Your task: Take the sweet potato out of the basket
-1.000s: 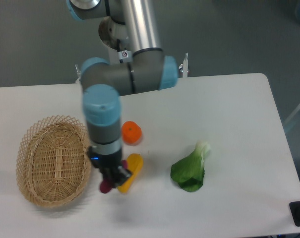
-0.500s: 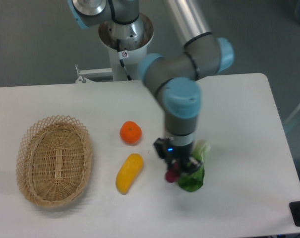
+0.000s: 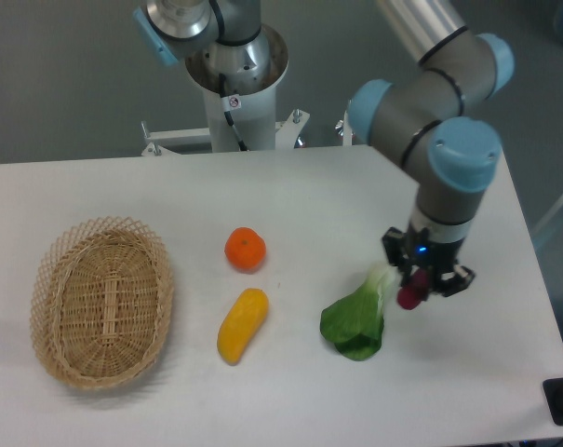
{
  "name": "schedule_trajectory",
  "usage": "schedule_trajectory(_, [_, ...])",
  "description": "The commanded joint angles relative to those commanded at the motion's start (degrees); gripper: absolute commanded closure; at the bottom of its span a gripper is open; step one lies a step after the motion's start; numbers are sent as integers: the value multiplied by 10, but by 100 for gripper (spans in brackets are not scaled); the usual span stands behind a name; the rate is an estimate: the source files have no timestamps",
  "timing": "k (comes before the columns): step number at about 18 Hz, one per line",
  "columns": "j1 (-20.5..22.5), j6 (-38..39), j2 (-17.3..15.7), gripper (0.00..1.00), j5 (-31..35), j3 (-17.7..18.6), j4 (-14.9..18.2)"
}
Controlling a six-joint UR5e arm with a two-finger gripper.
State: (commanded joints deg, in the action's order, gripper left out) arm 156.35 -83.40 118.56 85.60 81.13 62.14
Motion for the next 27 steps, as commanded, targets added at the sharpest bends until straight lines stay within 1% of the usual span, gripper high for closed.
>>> schedule_trajectory(2, [3, -16, 12, 76, 1, -16, 0])
schedule_trajectory(4, [10, -26, 20, 76, 17, -28, 3])
schedule_trajectory(10, [12, -32, 26, 75, 20, -46, 13])
schedule_trajectory(27, [12, -31, 28, 75, 21, -44, 12])
